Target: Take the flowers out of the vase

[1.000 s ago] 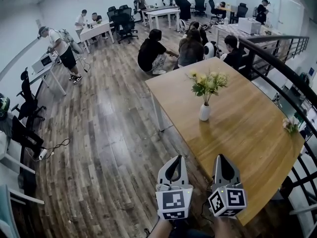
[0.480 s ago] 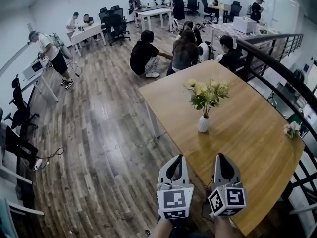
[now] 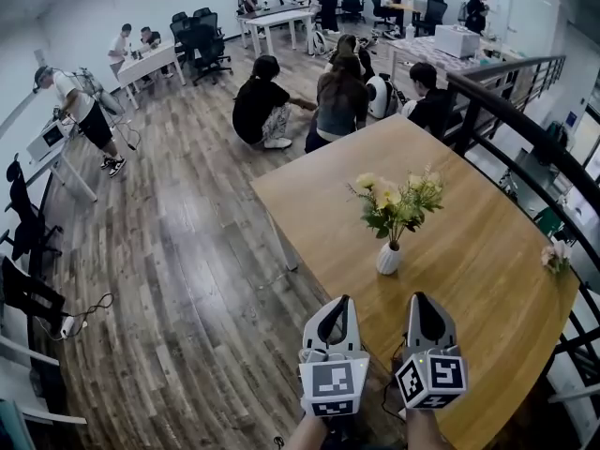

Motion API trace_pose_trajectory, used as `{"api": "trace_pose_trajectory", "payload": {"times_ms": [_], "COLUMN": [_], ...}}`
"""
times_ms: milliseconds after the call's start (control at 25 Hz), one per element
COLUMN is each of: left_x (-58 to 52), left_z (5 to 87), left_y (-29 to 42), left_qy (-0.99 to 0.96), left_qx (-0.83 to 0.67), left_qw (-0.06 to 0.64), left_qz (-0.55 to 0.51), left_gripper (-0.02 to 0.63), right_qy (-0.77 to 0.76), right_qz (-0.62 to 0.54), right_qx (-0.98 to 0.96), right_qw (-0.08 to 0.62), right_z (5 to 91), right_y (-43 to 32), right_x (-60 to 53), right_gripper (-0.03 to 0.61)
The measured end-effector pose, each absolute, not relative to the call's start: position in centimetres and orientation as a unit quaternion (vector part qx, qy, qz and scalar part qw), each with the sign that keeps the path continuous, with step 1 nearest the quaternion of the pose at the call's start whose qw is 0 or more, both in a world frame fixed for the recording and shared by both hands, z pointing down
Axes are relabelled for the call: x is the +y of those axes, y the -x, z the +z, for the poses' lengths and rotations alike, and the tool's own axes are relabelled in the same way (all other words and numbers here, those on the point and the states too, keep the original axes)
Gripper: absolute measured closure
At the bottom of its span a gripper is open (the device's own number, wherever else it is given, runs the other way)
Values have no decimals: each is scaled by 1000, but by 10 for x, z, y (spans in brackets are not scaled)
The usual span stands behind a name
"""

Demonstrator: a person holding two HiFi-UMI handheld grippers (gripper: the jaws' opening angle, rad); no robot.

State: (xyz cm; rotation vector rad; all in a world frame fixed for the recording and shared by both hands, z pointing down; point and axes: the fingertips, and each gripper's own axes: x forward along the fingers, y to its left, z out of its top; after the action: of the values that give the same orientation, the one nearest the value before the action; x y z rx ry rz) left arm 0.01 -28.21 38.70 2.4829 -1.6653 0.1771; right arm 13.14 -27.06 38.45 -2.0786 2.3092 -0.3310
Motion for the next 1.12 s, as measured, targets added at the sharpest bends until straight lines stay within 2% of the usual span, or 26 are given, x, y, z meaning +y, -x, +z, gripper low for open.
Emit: {"api": "trace_pose_trajectory", "payload": {"times_ms": [880,1040,1120], "left_x": [-382,-387,-389], "left_z": [419,427,431], "left_y": [14,13,13], "left_qy": [-841,-842,-842], "left_qx": [-526,-523,-522], "left_qw": [100,104,106], "left_qz": [74,77,80], "left_gripper": [588,588,588], "right_qy": [695,692,690], "right_qz": [-118,-114,-114], "right_qx": [709,713,714], "right_qw": [-21,-29,-31], "right_z": [415,420,422], "right_y": [-128,-128,-129], "right_x": [-370,-378,-382], "right_gripper": [534,494,494]}}
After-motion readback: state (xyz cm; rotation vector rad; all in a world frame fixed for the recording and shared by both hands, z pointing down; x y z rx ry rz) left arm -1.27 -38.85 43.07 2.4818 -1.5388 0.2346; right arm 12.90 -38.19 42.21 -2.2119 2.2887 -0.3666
